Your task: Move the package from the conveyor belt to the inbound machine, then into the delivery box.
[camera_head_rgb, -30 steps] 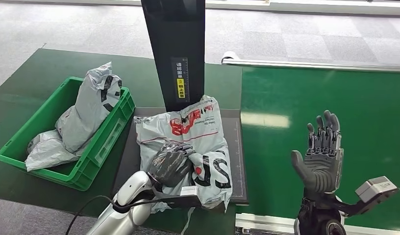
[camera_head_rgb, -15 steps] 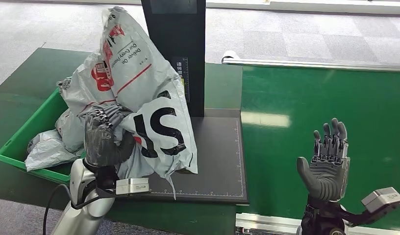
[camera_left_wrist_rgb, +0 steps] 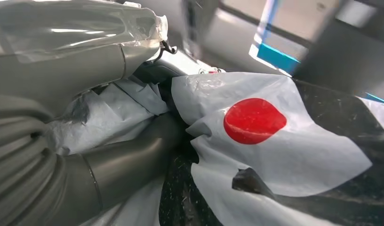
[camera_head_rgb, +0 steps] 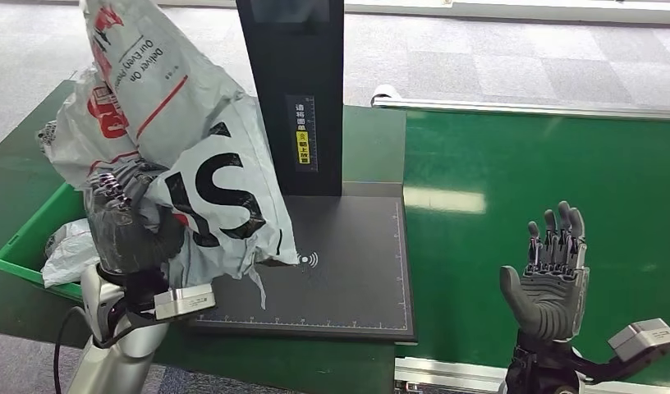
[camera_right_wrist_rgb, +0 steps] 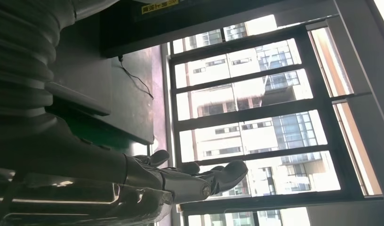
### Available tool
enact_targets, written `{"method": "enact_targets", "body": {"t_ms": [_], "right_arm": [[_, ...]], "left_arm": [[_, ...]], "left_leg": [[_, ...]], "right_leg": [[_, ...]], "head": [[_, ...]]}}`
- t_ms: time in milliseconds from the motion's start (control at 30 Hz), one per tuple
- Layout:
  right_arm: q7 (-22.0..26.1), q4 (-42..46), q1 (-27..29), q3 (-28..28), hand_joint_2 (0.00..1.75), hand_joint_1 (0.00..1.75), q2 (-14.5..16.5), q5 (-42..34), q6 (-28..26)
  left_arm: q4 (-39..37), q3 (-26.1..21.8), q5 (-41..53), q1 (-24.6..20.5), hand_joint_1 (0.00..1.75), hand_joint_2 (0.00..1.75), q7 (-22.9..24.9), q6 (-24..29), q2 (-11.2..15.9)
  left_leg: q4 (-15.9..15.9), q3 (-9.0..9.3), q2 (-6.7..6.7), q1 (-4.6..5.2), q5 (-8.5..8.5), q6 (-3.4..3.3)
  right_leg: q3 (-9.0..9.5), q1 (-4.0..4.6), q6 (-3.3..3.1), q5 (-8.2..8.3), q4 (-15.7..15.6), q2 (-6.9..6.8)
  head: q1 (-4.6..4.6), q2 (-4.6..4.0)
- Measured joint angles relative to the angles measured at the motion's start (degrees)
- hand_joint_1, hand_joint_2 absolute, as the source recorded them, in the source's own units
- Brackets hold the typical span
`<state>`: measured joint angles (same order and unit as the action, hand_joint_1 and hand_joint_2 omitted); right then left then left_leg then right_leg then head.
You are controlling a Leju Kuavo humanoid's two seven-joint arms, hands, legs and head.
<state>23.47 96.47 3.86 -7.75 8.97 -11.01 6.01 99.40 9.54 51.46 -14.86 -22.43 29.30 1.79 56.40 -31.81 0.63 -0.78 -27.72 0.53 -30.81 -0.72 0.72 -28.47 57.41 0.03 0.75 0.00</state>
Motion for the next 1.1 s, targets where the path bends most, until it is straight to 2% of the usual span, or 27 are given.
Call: {"method": "enact_targets", "body": {"t_ms": [133, 233, 333, 567, 600, 700, 733, 833, 900, 1000, 1100], "right_arm": [[0.1, 0.7, 0.3, -0.2, 1.75, 0.0, 0.0, 0.0, 0.1], [-0.2, 0.8, 0.2, -0.2, 1.75, 0.0, 0.0, 0.0, 0.2], [-0.5, 0.8, -0.1, -0.1, 1.75, 0.0, 0.0, 0.1, 0.2], [-0.7, 0.7, -0.7, 0.4, 1.75, 0.0, 0.0, 0.0, -0.9], [-0.7, 0.7, -0.7, 0.4, 1.75, 0.0, 0.0, -0.1, -1.0], [-0.7, 0.7, -0.7, 0.5, 1.75, 0.0, 0.0, -0.1, -1.0], [-0.7, 0.7, -0.7, 0.5, 1.75, 0.0, 0.0, -0.1, -1.1], [-0.7, 0.7, -0.7, 0.5, 1.75, 0.0, 0.0, -0.2, -1.2], [-0.7, 0.6, -0.7, 0.6, 1.75, 0.0, 0.0, -0.1, -1.4], [-1.0, 0.2, -0.8, 0.8, 1.75, 0.0, 0.0, 0.2, -0.9], [-1.3, -1.3, -1.5, 2.1, 1.75, 0.0, -0.1, 1.5, 1.0]], "left_arm": [[-3.0, -7.8, 2.2, -2.2, 1.75, 1.75, 5.8, 2.7, 0.7], [-9.5, -14.8, 4.0, -5.1, 1.75, 1.75, 9.1, 2.8, 2.0], [-16.8, -20.3, 6.0, -7.8, 1.75, 1.75, 10.4, 3.9, 3.1], [-28.6, -25.7, 10.4, -11.9, 1.75, 1.75, 12.9, 6.1, 4.9], [-29.8, -26.0, 10.7, -12.4, 1.7, 1.75, 13.3, 6.1, 5.1], [-32.5, -26.4, 12.0, -13.5, 0.39, 1.75, 14.6, 5.7, 5.6], [-33.3, -26.5, 12.6, -13.8, 0.0, 1.75, 15.3, 5.3, 5.7], [-35.2, -26.7, 12.9, -14.5, 0.0, 1.75, 16.8, 3.9, 6.0], [-35.9, -27.0, 10.2, -14.6, 0.0, 1.75, 15.5, 2.4, 6.1], [-35.6, -27.2, -4.1, -14.4, 0.0, 1.75, 7.5, -2.5, 5.5], [-33.4, -27.1, -19.4, -13.4, 0.0, 1.75, -0.7, -6.3, 3.7]], "left_leg": [[0.0, 0.01, -0.03, -0.03, 0.01, 0.01], [0.0, 0.02, -0.04, -0.06, 0.05, 0.06], [0.0, 0.02, -0.07, -0.07, 0.07, 0.08], [0.0, -0.04, -0.05, -0.03, 0.07, 0.08], [0.0, -0.05, -0.05, -0.03, 0.06, 0.08], [0.0, -0.06, -0.05, -0.03, 0.06, 0.08], [0.0, -0.06, -0.05, -0.04, 0.06, 0.08], [0.0, -0.05, -0.06, -0.04, 0.06, 0.08], [0.0, -0.05, -0.06, -0.05, 0.07, 0.08], [0.0, -0.07, -0.05, -0.04, 0.07, 0.08], [0.0, -0.08, -0.08, -0.03, 0.06, 0.08]], "right_leg": [[-0.01, 0.03, -0.01, 0.0, 0.0, 0.03], [-0.01, 0.06, -0.03, 0.02, 0.0, 0.04], [-0.01, 0.07, -0.06, 0.04, 0.0, 0.07], [-0.05, 0.03, -0.06, 0.04, 0.0, 0.06], [-0.06, 0.03, -0.06, 0.04, 0.0, 0.06], [-0.07, 0.04, -0.06, 0.04, 0.0, 0.06], [-0.07, 0.04, -0.06, 0.04, 0.0, 0.06], [-0.08, 0.05, -0.06, 0.04, 0.0, 0.07], [-0.08, 0.05, -0.06, 0.04, 0.0, 0.07], [-0.08, 0.05, -0.06, 0.04, 0.0, 0.07], [-0.08, 0.04, -0.06, 0.04, 0.0, 0.09]], "head": [[0.01, 0.0], [0.0, 0.0], [0.0, 0.0], [-0.01, 0.0], [0.01, 0.0], [0.01, 0.0], [0.0, 0.0], [0.0, 0.0], [0.01, 0.0], [-0.01, 0.0], [-0.01, 0.0]]}}
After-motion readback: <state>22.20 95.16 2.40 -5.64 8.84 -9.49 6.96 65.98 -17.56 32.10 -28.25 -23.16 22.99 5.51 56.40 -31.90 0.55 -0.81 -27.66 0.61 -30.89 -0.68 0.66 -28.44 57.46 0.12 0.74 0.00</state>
